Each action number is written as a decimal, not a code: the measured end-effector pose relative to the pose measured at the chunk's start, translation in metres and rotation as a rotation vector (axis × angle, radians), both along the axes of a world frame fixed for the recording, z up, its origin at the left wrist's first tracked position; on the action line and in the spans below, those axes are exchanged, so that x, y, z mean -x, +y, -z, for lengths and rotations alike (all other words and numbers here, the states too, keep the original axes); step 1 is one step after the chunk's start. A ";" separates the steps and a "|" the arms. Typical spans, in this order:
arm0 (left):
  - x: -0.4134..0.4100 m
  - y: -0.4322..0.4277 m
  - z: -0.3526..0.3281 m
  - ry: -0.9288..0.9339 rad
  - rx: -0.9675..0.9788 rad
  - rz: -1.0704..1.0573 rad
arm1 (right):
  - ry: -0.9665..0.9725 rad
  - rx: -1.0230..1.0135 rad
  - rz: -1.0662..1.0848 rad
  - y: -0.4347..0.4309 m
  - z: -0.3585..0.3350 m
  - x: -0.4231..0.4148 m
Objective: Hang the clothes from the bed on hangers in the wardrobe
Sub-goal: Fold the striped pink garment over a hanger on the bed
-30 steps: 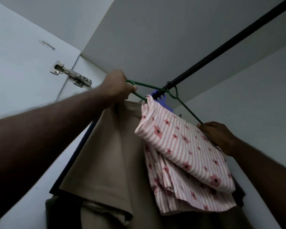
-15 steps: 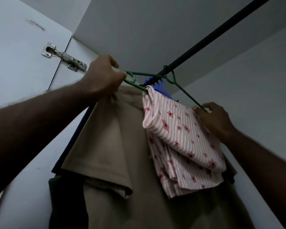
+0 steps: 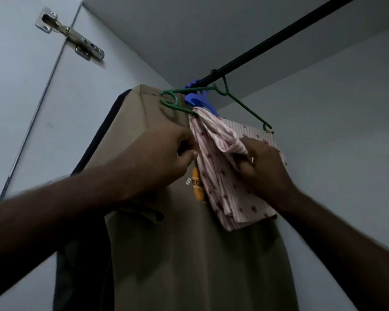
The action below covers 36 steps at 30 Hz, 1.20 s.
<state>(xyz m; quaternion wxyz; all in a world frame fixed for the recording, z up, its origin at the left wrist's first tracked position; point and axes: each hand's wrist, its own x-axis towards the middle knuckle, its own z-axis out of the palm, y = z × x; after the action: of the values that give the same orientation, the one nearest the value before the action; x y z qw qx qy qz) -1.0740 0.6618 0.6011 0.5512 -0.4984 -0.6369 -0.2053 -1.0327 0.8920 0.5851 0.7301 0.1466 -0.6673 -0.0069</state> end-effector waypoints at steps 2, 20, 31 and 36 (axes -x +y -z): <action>0.001 0.003 0.008 -0.033 0.046 -0.009 | -0.028 -0.001 -0.023 0.002 0.000 -0.010; 0.017 0.102 0.059 -0.587 -0.073 0.233 | -0.082 0.074 -0.153 0.014 0.031 -0.031; 0.037 0.087 0.051 -0.572 -0.257 0.437 | -0.024 0.001 0.180 0.022 0.046 -0.030; 0.028 0.066 0.037 -0.520 -0.236 0.522 | 0.037 -0.113 0.366 0.002 0.063 -0.024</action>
<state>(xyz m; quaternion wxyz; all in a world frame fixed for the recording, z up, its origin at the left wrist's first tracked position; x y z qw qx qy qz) -1.1019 0.7279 0.5644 0.3543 -0.5081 -0.5791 -0.5301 -1.0086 0.8937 0.5224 0.7194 0.0633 -0.6680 -0.1796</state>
